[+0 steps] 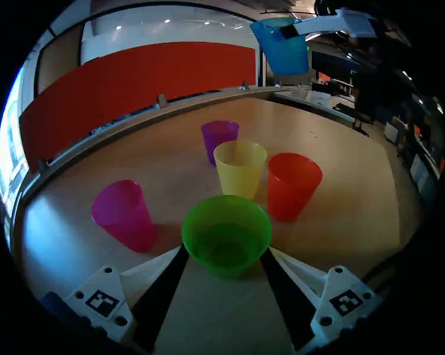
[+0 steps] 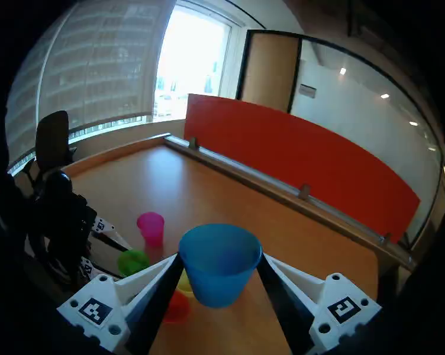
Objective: Pour water
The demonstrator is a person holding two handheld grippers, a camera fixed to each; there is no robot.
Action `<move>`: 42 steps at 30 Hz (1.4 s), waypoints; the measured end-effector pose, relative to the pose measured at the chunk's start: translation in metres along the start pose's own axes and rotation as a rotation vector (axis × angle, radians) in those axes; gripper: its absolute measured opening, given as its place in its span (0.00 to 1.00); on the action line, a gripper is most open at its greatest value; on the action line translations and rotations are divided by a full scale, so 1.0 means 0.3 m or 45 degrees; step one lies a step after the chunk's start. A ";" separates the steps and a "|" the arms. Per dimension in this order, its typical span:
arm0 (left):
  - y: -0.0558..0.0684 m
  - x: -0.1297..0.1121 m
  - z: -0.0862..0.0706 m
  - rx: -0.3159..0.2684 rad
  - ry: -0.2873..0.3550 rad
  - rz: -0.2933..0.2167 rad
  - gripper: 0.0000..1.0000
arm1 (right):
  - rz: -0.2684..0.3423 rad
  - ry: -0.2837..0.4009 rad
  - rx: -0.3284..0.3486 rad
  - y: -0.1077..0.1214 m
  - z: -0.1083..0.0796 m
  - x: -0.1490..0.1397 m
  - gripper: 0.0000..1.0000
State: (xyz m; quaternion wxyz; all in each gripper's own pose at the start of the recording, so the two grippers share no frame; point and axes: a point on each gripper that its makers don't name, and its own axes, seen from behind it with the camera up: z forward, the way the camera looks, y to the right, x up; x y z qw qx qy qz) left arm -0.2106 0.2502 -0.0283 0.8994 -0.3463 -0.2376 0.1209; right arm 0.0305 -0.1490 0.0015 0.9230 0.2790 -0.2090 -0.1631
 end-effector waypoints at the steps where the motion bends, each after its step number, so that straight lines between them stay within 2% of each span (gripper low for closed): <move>1: -0.001 -0.002 -0.002 0.002 -0.004 0.002 0.88 | -0.001 0.001 0.002 -0.001 0.003 0.001 0.91; 9: -0.014 -0.033 -0.035 0.026 -0.045 0.002 0.88 | -0.007 0.006 0.016 -0.006 0.028 0.004 0.91; 15: -0.042 -0.056 -0.081 0.063 -0.067 -0.024 0.88 | 0.003 0.007 0.018 0.001 0.048 -0.006 0.91; 19: -0.060 -0.056 -0.120 0.086 -0.072 -0.066 0.88 | 0.006 -0.002 0.017 0.012 0.061 -0.024 0.91; 27: -0.081 -0.036 -0.219 0.122 -0.068 -0.193 0.88 | 0.023 -0.027 0.017 0.038 0.089 -0.081 0.91; 36: -0.072 -0.050 -0.333 0.177 -0.104 -0.245 0.88 | 0.034 -0.061 0.027 0.058 0.134 -0.177 0.91; 42: -0.053 -0.046 -0.404 0.199 -0.107 -0.304 0.88 | 0.042 -0.090 0.041 0.069 0.178 -0.257 0.91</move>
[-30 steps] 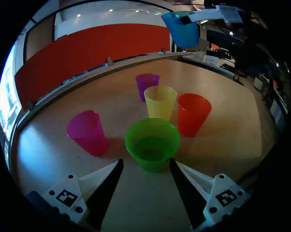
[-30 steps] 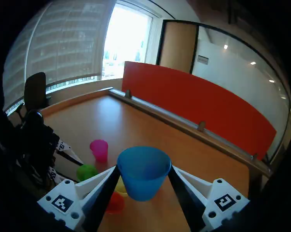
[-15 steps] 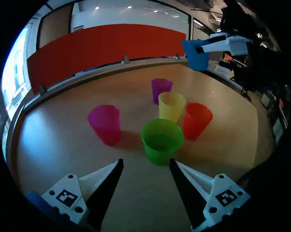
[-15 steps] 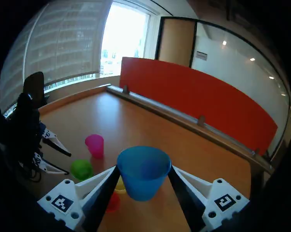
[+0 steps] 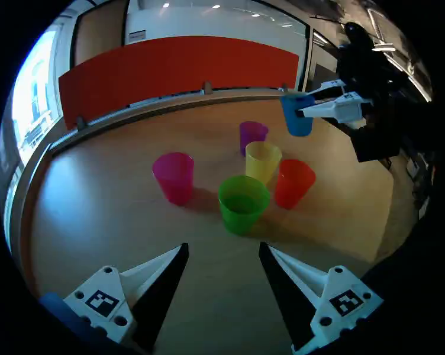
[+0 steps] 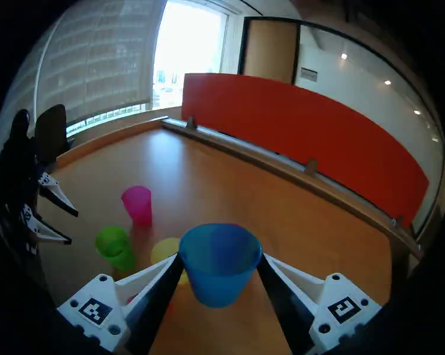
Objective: Pour water
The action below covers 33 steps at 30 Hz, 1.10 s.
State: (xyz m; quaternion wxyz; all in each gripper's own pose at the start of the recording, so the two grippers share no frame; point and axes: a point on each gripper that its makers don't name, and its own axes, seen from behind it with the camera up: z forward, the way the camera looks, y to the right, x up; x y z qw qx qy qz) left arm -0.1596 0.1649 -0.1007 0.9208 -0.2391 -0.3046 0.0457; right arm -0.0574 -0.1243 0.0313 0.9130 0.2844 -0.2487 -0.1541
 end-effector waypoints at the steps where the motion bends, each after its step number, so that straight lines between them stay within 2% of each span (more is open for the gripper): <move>1: -0.002 0.005 -0.011 0.009 0.005 -0.018 0.88 | 0.000 -0.008 0.001 0.003 0.009 -0.015 0.91; 9: -0.023 0.053 -0.109 0.085 0.067 -0.180 0.88 | 0.010 -0.086 0.018 0.017 0.078 -0.146 0.91; 14: -0.036 0.052 -0.153 0.128 0.079 -0.236 0.88 | 0.022 -0.121 0.030 0.018 0.114 -0.212 0.91; 24: -0.036 0.040 -0.201 0.185 0.086 -0.282 0.87 | 0.034 -0.190 0.041 0.028 0.176 -0.314 0.91; 33: -0.033 0.048 -0.215 0.209 0.098 -0.284 0.88 | 0.024 -0.179 0.049 0.023 0.176 -0.321 0.91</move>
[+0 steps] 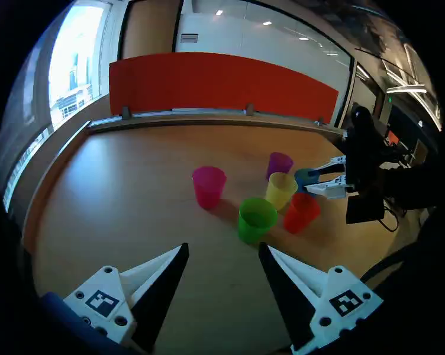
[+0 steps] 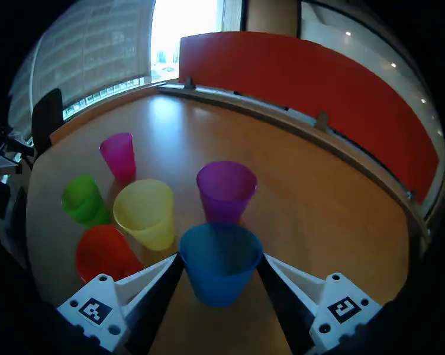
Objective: Pour water
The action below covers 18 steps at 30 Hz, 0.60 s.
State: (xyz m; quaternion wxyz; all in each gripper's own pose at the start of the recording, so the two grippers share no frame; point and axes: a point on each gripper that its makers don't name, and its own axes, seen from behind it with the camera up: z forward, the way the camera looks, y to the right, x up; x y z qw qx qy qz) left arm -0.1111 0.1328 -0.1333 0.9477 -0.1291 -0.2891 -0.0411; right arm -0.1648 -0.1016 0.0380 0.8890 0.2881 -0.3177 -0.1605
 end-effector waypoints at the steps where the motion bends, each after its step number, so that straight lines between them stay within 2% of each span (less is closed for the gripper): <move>1: 0.002 0.001 0.000 0.000 0.001 -0.002 0.87 | -0.005 0.000 -0.001 0.000 -0.002 -0.002 0.91; 10: 0.018 0.007 0.004 -0.006 0.005 0.001 0.88 | -0.025 -0.020 -0.004 0.011 -0.028 -0.029 0.92; 18: 0.022 0.010 0.008 -0.007 0.007 -0.003 0.87 | -0.060 -0.099 -0.038 0.026 -0.051 -0.094 0.95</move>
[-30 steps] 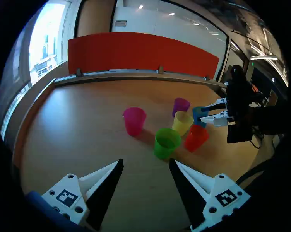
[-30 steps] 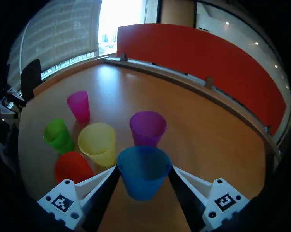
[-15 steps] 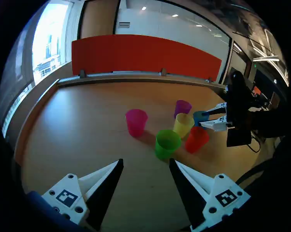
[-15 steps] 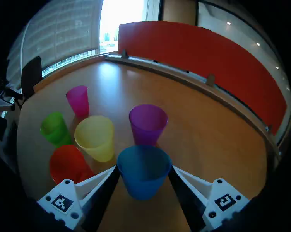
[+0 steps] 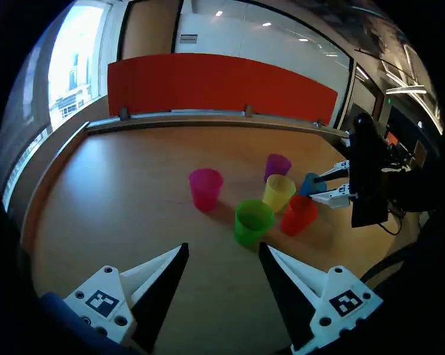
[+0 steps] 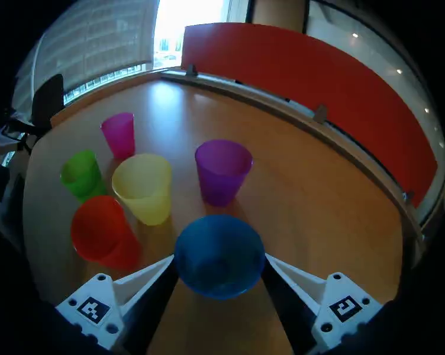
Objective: Pour water
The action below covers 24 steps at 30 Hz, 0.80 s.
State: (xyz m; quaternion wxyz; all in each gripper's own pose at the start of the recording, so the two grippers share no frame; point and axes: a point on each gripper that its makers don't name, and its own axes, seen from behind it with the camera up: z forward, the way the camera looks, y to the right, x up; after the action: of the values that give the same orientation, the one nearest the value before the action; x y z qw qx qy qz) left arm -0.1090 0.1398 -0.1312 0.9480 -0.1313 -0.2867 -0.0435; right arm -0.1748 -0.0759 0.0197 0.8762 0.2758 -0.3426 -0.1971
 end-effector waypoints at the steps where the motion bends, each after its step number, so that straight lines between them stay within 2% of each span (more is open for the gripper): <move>1: -0.001 0.001 0.000 0.000 0.001 0.000 0.87 | -0.002 -0.002 -0.003 0.000 -0.002 -0.003 0.95; 15: -0.015 0.016 -0.003 0.011 0.024 0.003 0.87 | 0.013 -0.013 -0.017 -0.011 -0.033 -0.028 0.98; 24: -0.041 0.035 -0.012 0.033 0.055 0.001 0.87 | 0.056 -0.027 -0.047 -0.022 -0.093 -0.078 0.98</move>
State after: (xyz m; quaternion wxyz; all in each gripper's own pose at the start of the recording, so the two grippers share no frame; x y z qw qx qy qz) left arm -0.1004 0.1268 -0.1256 0.9555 -0.1184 -0.2667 -0.0422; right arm -0.1720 -0.0588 -0.0129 0.8816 0.2498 -0.3541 -0.1872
